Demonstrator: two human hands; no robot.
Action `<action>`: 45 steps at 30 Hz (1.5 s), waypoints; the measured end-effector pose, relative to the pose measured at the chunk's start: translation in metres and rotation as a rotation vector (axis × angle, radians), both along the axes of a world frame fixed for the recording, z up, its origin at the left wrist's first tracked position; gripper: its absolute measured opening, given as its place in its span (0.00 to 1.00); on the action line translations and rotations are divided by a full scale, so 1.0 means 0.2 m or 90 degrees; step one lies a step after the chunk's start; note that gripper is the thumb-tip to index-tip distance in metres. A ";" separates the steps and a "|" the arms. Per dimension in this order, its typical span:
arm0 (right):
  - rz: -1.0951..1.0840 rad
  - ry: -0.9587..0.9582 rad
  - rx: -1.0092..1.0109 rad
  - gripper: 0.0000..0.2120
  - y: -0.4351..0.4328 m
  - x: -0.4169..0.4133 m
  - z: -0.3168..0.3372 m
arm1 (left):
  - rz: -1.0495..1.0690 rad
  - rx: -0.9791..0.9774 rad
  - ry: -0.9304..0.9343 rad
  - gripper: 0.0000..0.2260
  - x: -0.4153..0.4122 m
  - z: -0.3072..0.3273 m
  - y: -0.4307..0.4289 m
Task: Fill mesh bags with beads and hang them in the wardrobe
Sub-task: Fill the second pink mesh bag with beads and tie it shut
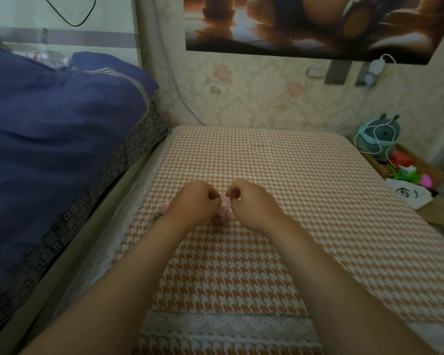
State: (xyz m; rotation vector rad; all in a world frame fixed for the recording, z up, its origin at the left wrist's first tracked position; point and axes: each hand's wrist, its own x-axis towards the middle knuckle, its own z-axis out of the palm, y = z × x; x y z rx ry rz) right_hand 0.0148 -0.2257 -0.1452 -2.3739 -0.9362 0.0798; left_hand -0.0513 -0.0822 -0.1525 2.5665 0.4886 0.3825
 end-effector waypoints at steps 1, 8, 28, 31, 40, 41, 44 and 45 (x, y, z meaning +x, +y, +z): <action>-0.007 -0.005 -0.001 0.07 0.00 0.00 0.00 | 0.007 -0.016 -0.003 0.08 -0.01 0.00 0.01; 0.031 -0.026 -0.147 0.11 0.01 -0.01 -0.07 | 0.018 -0.080 -0.032 0.07 -0.04 0.03 0.05; 0.040 -0.101 0.063 0.05 0.01 0.00 0.04 | -0.111 -0.163 0.016 0.11 0.00 -0.02 0.11; 0.031 -0.080 0.101 0.06 0.01 -0.01 0.05 | -0.154 -0.201 0.016 0.06 -0.01 0.00 0.07; 0.084 -0.050 0.041 0.04 -0.02 0.05 0.02 | -0.178 -0.209 0.044 0.07 -0.01 0.00 0.06; 0.084 -0.046 0.028 0.06 -0.02 0.06 0.01 | -0.176 -0.204 0.043 0.07 -0.01 0.00 0.06; 0.099 -0.011 -0.053 0.09 -0.05 0.07 0.01 | -0.189 -0.188 0.038 0.09 0.00 -0.01 0.06; 0.103 0.002 -0.081 0.09 -0.05 0.08 0.01 | -0.195 -0.187 0.032 0.09 0.00 -0.02 0.06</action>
